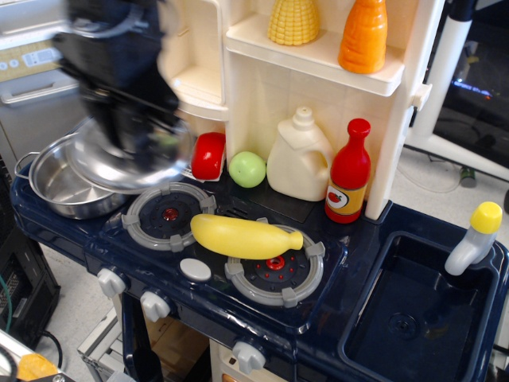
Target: Put lid on pot or pan
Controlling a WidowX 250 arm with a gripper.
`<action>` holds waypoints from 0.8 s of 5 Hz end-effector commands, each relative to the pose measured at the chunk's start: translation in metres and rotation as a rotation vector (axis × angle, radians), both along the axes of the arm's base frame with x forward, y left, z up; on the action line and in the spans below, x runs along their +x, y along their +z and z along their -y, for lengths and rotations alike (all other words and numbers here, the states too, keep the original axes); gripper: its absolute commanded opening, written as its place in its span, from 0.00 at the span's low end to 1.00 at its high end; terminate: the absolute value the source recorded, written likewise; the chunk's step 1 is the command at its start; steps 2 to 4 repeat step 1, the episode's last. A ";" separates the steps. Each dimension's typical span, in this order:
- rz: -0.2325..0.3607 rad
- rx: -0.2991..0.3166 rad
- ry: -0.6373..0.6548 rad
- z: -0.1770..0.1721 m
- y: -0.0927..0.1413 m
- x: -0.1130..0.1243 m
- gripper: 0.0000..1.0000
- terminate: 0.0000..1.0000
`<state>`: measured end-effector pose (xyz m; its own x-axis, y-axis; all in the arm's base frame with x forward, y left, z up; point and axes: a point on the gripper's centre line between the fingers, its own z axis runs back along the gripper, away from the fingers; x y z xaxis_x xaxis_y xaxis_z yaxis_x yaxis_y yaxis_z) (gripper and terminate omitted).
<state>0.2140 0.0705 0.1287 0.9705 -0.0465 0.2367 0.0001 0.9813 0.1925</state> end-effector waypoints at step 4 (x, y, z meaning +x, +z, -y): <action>0.071 -0.020 -0.030 -0.075 0.014 0.012 0.00 1.00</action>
